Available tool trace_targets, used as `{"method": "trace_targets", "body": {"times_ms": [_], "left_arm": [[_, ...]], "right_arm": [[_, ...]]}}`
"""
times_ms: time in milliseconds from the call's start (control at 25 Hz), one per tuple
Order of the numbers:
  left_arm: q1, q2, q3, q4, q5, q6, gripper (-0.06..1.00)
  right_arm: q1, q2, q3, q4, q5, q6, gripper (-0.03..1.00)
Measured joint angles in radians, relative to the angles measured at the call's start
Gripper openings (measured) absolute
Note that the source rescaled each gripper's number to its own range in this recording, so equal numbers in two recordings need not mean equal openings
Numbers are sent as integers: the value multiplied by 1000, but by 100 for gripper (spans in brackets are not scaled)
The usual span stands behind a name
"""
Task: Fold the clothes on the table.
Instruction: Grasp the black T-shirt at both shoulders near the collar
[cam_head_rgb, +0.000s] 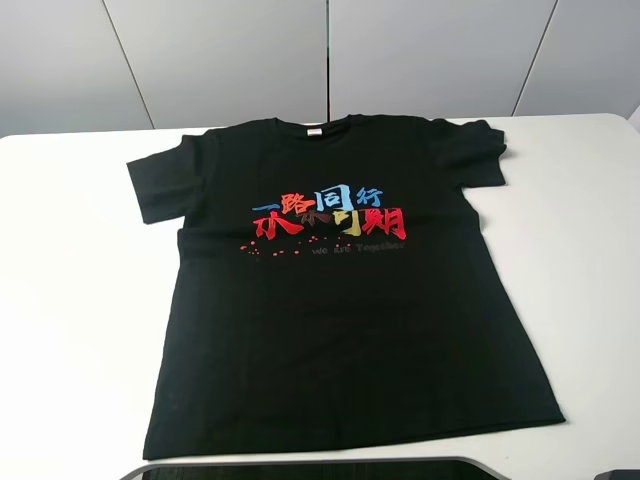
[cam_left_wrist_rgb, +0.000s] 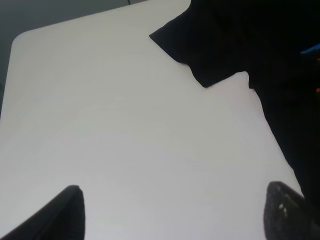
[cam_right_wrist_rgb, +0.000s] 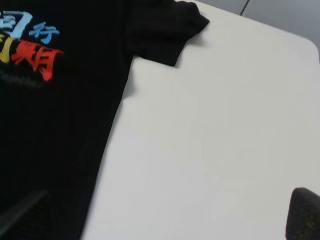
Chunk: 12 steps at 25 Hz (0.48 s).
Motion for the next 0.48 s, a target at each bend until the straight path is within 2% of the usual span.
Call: {"method": "trace_targets", "body": {"times_ms": [200,280,480], "left_arm": [[-14,155,-57,0,-34,85,100],[-32,214,-59,0,-44,107,100],[-74,387,-61,0,-51,213,100]], "right_arm": [[116,262,-96,-76,-3,-79,100],[204,369,-128,-124,-5,-83,100],[429,609,-177,-321,-7,-31,100]]}}
